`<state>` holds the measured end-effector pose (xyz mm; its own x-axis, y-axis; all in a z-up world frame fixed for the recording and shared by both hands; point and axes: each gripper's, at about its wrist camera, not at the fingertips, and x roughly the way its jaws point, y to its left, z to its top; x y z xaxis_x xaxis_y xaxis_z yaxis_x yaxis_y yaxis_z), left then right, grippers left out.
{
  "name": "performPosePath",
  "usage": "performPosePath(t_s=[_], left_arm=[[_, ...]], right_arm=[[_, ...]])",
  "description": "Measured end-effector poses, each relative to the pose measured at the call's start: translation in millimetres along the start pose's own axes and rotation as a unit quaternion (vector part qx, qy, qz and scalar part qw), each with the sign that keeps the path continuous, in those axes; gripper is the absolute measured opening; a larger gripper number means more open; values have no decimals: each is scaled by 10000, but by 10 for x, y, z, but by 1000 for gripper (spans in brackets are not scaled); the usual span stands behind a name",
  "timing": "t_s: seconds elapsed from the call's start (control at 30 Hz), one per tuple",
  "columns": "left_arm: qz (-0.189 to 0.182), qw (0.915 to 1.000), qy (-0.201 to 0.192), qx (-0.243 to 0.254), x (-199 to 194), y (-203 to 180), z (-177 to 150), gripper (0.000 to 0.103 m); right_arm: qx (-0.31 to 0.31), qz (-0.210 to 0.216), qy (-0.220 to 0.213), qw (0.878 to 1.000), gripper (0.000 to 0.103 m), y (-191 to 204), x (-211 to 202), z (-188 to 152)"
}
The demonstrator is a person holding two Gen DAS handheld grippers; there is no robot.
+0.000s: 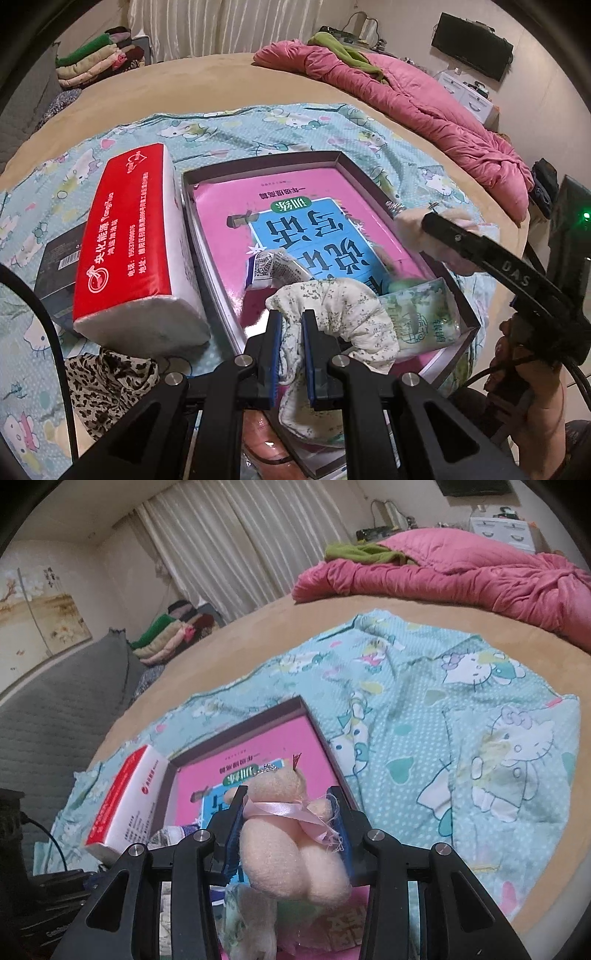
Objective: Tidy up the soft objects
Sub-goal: 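Lower scrunchie into tray with left tool while right tool lowers pink bear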
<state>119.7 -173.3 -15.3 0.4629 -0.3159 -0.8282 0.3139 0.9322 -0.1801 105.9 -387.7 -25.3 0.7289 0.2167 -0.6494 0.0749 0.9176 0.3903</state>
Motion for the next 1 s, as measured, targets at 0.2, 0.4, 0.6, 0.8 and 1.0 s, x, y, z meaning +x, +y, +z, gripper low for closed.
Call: performPosePath(t_s=[0.2,0.4,0.6,0.8,1.0], left_arm=[[39,10000,-15,58,1,-14,0,11],[47,10000,11,57,9,-13,-8,11],[73,9999,45,71,35,-3,-24,11],[54,9999,96,-6,70,30,-48,11],[29,9999,91,-66,66,53,-49,11]], right_arm=[[-37,-40,177,9998,43,9,106,-40],[-65,-79,305,9995,44,16,171,-74],[-113,-75,375,9992,46,35,201,-99],[-101,-32,357,9993,51,29,189,-105],[-139,-1,332,9994,54,49,173,-102]])
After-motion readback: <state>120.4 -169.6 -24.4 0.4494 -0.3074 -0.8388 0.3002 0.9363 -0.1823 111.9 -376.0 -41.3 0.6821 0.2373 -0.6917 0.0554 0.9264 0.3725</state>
